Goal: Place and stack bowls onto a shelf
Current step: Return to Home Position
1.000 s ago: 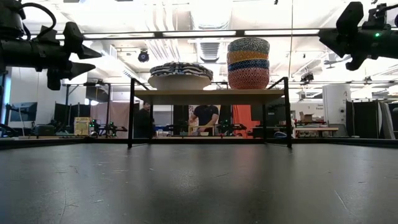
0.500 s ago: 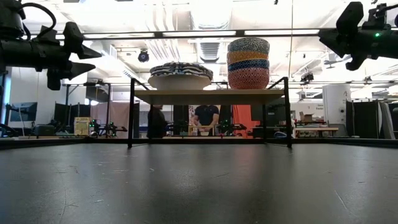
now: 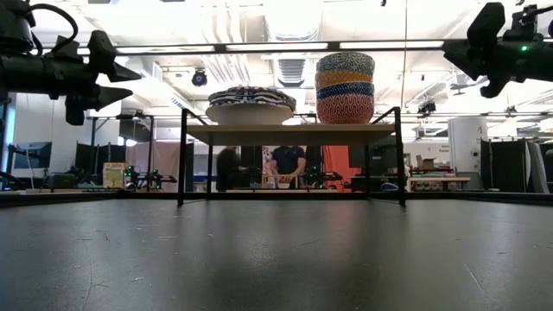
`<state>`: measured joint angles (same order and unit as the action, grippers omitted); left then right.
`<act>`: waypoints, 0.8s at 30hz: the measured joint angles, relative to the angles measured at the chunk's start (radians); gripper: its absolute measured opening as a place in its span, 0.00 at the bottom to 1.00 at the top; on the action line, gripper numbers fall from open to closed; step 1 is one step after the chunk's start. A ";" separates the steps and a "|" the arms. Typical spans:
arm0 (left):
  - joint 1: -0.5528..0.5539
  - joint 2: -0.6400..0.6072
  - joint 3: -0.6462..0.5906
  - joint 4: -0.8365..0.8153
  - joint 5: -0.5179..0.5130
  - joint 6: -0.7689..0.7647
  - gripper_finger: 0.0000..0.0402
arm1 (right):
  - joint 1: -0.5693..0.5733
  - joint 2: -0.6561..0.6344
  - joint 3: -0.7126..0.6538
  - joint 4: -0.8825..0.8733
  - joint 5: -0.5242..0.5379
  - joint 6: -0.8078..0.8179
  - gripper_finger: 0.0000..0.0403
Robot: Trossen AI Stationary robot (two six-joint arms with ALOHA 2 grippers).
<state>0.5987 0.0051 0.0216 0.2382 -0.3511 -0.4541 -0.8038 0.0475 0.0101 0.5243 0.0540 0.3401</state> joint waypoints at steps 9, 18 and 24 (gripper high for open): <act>0.000 0.000 0.000 0.000 0.000 0.000 0.49 | 0.000 0.000 0.000 0.000 0.000 0.000 0.19; 0.000 0.000 0.000 0.000 0.000 0.000 0.49 | 0.000 0.000 0.000 0.000 0.000 0.000 0.19; 0.000 0.000 0.000 0.000 0.000 0.000 0.49 | 0.000 0.000 0.000 0.000 0.000 0.000 0.21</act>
<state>0.5987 0.0048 0.0219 0.2383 -0.3512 -0.4541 -0.8036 0.0475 0.0101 0.5247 0.0540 0.3401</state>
